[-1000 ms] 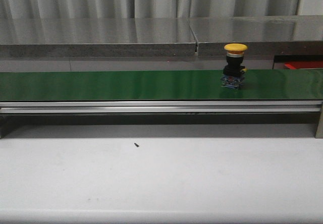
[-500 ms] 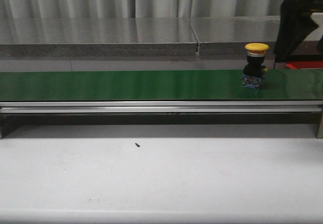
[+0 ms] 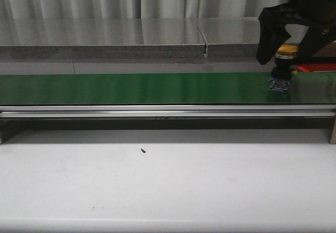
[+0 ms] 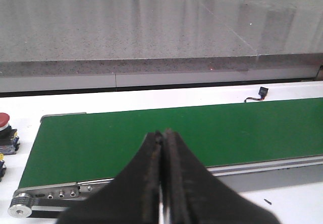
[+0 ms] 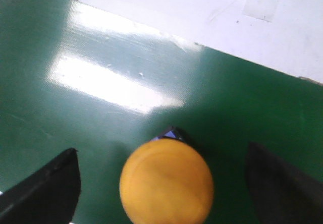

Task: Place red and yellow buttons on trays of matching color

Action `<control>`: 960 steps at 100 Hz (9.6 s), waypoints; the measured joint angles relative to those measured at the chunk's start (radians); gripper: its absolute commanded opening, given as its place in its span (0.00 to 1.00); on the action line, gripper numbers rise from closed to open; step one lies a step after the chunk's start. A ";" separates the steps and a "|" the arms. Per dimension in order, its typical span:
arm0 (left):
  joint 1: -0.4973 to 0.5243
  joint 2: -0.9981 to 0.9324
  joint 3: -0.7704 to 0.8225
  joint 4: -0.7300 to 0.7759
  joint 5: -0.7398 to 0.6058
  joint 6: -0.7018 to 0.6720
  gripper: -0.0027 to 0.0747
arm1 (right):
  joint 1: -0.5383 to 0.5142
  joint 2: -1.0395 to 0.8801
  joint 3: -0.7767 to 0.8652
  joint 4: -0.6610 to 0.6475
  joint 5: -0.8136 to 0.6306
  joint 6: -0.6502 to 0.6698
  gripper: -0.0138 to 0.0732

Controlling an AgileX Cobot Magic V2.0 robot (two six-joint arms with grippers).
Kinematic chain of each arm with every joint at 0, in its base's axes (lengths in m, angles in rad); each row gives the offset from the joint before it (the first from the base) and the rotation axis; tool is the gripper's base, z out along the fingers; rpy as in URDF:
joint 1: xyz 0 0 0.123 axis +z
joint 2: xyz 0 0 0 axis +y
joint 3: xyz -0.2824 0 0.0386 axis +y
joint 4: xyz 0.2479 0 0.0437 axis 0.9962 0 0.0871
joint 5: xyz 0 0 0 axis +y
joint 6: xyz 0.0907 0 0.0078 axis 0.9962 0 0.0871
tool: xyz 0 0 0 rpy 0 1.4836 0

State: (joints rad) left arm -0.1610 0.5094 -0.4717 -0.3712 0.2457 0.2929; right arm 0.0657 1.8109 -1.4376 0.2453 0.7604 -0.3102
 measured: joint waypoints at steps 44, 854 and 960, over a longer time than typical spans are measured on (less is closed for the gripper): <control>0.000 0.000 0.000 0.000 0.000 0.000 0.01 | -0.036 0.015 -0.022 0.000 0.073 0.024 0.34; 0.642 1.340 -0.897 -0.051 0.483 -0.090 0.01 | -0.221 -1.226 0.834 0.052 -0.107 -0.047 0.08; 0.357 1.278 -0.895 -0.174 0.524 0.038 0.64 | -0.221 -1.226 0.834 0.054 -0.100 -0.047 0.08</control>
State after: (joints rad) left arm 0.1962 1.7873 -1.3671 -0.5451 0.7694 0.3311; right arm -0.1557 0.5854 -0.6036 0.2994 0.6606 -0.3571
